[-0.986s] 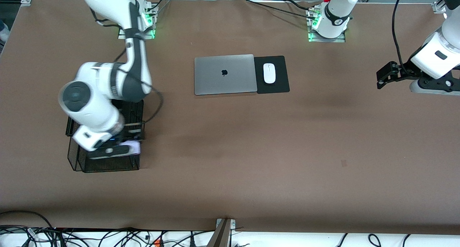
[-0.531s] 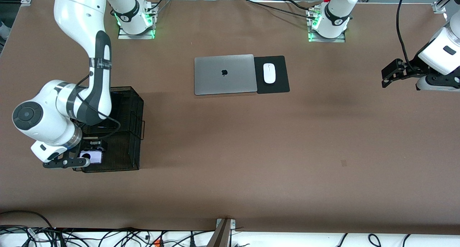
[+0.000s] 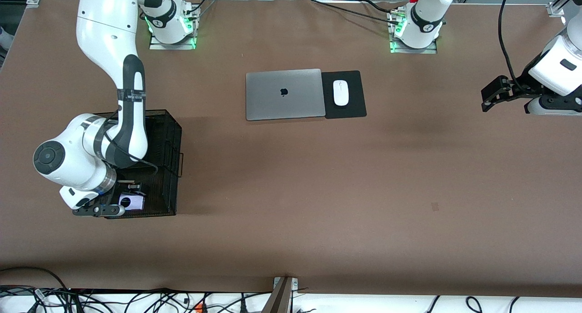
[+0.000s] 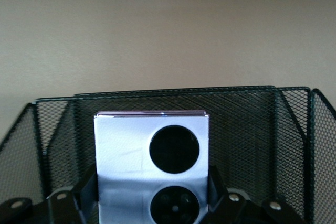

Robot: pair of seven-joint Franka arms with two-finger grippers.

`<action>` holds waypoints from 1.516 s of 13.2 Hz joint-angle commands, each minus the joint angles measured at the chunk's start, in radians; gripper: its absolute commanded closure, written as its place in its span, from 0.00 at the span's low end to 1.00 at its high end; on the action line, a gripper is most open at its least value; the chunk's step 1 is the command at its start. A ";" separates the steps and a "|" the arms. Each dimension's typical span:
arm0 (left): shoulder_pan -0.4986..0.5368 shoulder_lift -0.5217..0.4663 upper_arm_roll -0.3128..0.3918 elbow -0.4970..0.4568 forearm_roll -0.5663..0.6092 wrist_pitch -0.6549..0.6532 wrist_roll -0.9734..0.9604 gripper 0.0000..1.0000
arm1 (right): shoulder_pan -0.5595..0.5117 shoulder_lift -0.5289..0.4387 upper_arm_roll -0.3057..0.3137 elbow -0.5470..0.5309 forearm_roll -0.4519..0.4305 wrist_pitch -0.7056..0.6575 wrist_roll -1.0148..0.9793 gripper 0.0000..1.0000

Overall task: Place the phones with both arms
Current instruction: 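Carry the white phone with the right gripper over the mesh basket, then lower the white phone into the basket and open the right gripper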

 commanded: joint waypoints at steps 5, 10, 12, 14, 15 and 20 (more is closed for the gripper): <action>-0.008 0.001 0.001 0.012 -0.006 -0.043 -0.002 0.00 | -0.019 0.003 0.017 0.000 0.020 -0.037 -0.003 0.36; -0.011 0.001 -0.001 0.012 0.009 -0.063 0.003 0.00 | -0.019 0.003 0.017 0.010 0.020 -0.038 -0.003 0.00; -0.011 0.001 0.001 0.012 0.009 -0.063 0.005 0.00 | -0.022 -0.007 0.012 0.022 0.022 -0.040 0.002 0.00; -0.011 0.000 0.001 0.013 0.009 -0.065 0.006 0.00 | -0.033 -0.019 -0.011 0.074 0.022 -0.127 0.025 0.01; -0.011 0.000 0.001 0.013 0.009 -0.065 0.006 0.00 | -0.059 -0.017 -0.020 0.135 0.022 -0.234 0.046 0.01; -0.010 -0.002 0.002 0.013 0.009 -0.065 0.014 0.00 | -0.223 -0.020 -0.025 0.463 0.029 -0.717 0.210 0.01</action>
